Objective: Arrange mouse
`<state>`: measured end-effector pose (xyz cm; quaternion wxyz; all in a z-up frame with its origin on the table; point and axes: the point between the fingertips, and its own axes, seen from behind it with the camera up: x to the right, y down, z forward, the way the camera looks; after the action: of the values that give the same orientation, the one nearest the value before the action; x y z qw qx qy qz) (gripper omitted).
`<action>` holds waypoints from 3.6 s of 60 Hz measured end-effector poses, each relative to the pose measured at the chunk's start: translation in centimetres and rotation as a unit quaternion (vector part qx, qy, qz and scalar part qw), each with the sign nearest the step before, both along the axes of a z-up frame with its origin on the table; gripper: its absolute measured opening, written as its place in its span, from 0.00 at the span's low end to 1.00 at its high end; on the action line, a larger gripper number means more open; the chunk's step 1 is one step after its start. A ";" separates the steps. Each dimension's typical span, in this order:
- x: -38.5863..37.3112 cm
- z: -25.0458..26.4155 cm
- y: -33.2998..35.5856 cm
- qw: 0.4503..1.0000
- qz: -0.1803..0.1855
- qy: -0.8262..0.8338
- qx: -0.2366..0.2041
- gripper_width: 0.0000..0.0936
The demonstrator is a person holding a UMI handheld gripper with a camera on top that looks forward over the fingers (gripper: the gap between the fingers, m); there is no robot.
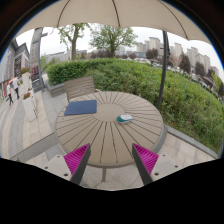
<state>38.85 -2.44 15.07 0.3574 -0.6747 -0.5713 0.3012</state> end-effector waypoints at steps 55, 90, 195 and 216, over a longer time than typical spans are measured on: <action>-14.2 -9.5 4.6 0.999 -0.016 0.024 0.020 0.91; -29.3 -15.7 9.3 1.000 -0.016 -0.001 -0.025 0.91; -49.6 -12.8 -15.9 0.997 0.021 -0.076 -0.014 0.88; -32.2 0.2 -14.7 0.993 -0.026 -0.119 -0.003 0.91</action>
<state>6.60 -17.18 15.23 0.2927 -0.7214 -0.5911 0.2110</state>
